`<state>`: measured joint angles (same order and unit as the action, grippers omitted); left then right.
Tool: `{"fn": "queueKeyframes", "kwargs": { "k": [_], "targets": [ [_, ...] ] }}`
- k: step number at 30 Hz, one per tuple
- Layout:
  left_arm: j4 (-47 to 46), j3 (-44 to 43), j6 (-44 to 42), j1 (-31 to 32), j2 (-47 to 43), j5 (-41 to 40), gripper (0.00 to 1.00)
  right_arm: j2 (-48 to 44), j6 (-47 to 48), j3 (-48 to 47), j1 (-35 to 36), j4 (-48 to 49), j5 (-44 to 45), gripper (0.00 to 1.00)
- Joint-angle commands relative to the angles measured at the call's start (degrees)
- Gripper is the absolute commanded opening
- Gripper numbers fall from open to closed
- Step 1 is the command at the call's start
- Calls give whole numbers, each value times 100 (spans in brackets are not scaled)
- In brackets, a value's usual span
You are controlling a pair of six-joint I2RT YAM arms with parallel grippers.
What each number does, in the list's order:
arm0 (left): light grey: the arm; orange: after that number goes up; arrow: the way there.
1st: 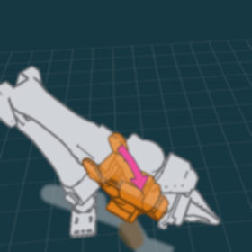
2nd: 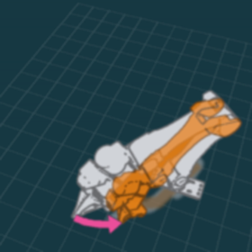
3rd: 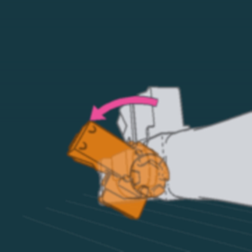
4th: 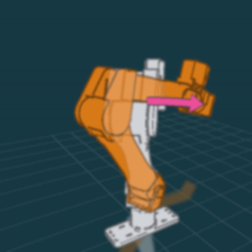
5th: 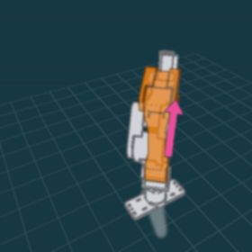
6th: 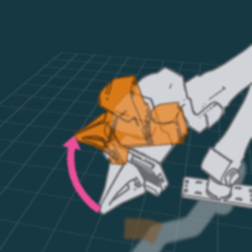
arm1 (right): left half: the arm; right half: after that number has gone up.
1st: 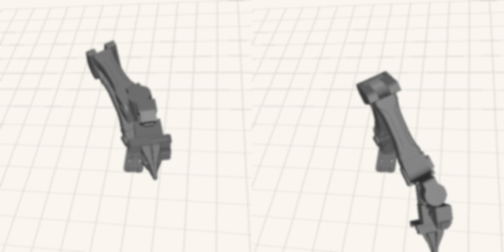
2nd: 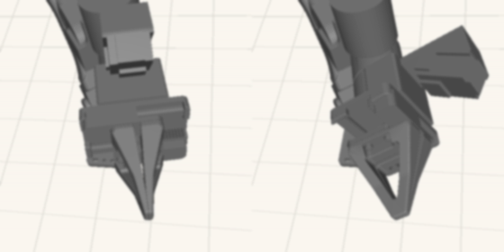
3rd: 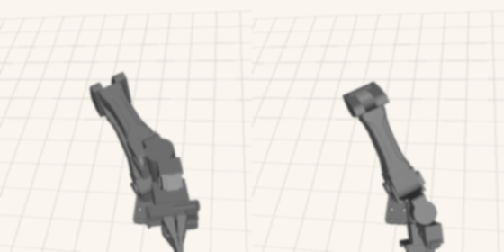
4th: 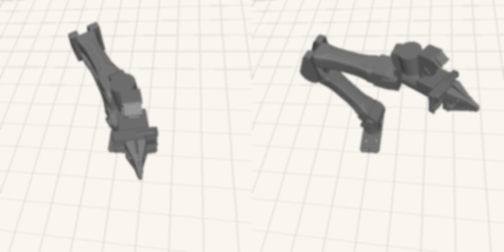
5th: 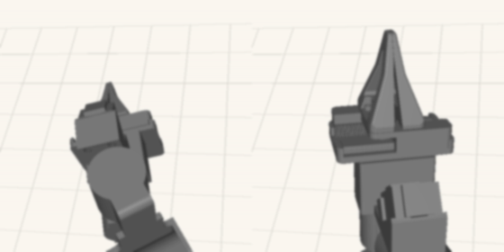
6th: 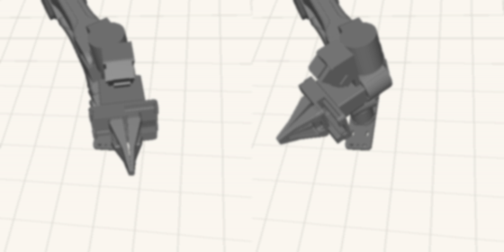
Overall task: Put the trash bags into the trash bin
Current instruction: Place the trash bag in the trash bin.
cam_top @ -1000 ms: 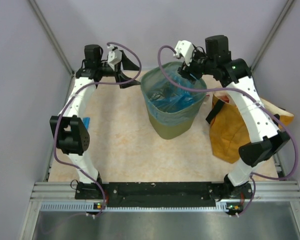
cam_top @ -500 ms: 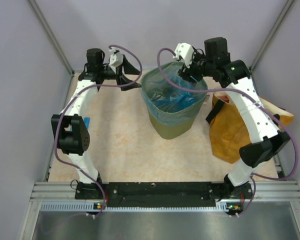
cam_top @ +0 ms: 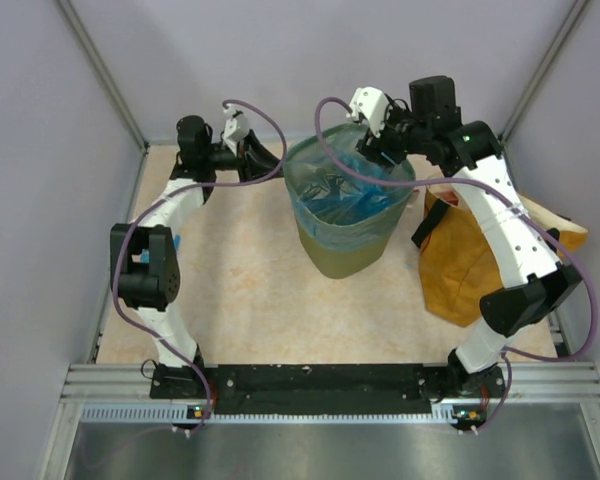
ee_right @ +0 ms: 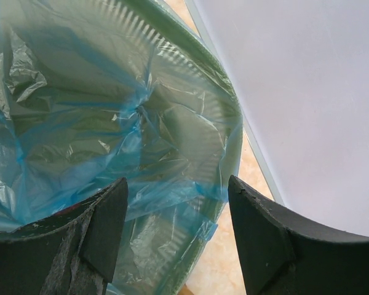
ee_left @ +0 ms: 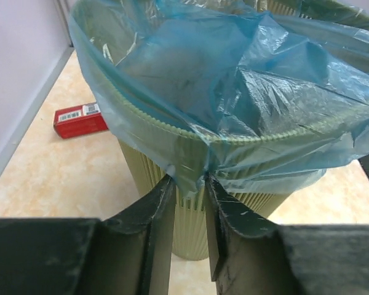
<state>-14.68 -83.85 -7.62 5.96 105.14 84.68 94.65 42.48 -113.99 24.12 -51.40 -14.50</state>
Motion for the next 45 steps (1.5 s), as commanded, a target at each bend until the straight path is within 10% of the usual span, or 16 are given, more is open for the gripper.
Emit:
{"fn": "queueKeyframes", "kwargs": {
  "k": [1, 4, 10, 45],
  "targets": [
    [-6986, 274, 5670, 107, 162, 900, 25, -245, 41, -9, -48, 218, 26, 66],
    [-8104, -578, 7598, 186, 963, 1181, 19, -263, 50, 17, -48, 226, 26, 66],
    [-8104, -491, 7634, 195, 938, 980, 0, -316, 129, 193, -48, 262, 105, 66],
    [-8104, 185, 7529, 55, 1535, 1156, 0, -395, -126, 334, -48, 385, -141, 66]
  ]
}}
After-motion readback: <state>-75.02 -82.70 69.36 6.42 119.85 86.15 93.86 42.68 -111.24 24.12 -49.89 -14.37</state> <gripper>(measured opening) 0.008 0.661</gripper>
